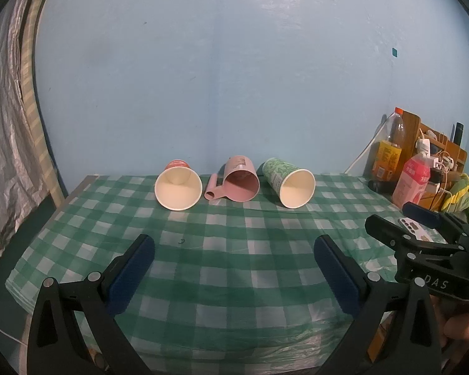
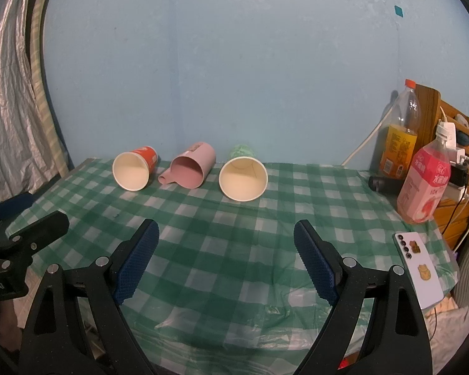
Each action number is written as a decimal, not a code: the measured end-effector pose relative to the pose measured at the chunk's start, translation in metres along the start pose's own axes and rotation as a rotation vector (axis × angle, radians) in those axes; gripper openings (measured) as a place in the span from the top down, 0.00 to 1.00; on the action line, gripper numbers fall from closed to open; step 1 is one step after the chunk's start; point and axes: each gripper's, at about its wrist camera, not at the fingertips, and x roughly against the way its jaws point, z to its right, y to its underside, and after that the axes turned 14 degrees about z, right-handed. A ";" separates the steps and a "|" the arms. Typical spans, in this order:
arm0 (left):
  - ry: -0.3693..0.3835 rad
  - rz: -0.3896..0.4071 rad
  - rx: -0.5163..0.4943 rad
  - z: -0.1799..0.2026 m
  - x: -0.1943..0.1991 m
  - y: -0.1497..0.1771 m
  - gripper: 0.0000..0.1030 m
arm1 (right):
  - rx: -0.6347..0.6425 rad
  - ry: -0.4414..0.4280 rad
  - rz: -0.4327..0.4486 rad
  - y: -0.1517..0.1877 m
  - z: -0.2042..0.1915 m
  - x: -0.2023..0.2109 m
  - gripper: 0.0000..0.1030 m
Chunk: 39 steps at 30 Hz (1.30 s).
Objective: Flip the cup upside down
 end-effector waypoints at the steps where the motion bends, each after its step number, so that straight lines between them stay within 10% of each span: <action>1: -0.001 -0.001 0.000 0.001 0.000 -0.001 0.00 | -0.001 -0.001 -0.001 0.000 0.000 0.000 0.15; 18: 0.001 -0.055 0.018 0.002 -0.014 -0.007 0.00 | -0.008 -0.025 -0.046 0.003 0.004 -0.015 0.15; 39: -0.019 -0.247 -0.073 0.001 -0.151 -0.105 0.00 | -0.167 -0.207 -0.286 -0.081 0.037 -0.135 0.15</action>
